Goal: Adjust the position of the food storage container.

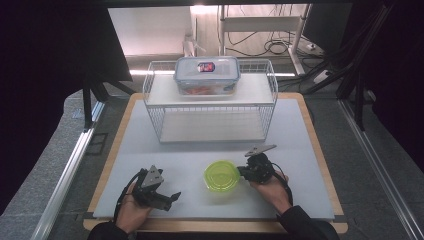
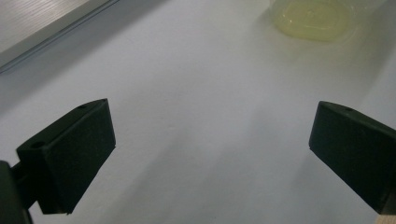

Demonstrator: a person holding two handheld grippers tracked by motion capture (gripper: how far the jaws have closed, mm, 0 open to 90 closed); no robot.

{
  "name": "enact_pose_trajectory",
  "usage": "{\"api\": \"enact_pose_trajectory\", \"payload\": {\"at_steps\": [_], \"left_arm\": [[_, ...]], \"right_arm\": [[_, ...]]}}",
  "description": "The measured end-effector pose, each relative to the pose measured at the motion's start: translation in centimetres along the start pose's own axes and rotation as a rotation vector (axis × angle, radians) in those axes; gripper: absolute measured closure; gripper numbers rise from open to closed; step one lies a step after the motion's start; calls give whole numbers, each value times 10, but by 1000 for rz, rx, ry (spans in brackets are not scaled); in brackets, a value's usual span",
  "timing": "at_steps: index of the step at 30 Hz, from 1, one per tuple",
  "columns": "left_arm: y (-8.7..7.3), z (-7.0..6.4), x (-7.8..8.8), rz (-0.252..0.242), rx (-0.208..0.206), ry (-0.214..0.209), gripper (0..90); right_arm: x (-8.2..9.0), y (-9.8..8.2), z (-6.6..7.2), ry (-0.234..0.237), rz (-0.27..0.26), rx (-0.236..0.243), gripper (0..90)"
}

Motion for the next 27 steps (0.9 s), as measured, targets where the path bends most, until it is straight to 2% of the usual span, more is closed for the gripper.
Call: {"api": "enact_pose_trajectory", "payload": {"at_steps": [6, 10, 13, 17, 20, 27], "left_arm": [[0, -1, -1, 4, -4, 1, 5], [0, -1, -1, 4, -8, -1, 6], [0, -1, 0, 4, -9, 0, 6], [0, -1, -1, 7, -12, 0, 6], [0, -1, -1, 8, -13, 0, 6], [0, -2, -1, 6, -15, 2, 7]], "right_arm": [[13, -2, -5, -50, -2, 23, 682], [28, -2, -8, -80, -59, 25, 537], [33, -5, -11, -87, -78, 21, 404], [37, -7, -11, -98, -104, 18, 294], [40, -7, -12, -108, -119, 24, 244], [41, -9, -11, -87, -111, 5, 231]]}}
Point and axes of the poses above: each handheld gripper's, and its own axes: x roughly backward along the jaws, y roughly out of its top, z roughly to its left, the point moved 3 cm from there along -x, roughly forward along the jaws, and after that the axes turned 9 degrees about y, right-handed, at the moved point
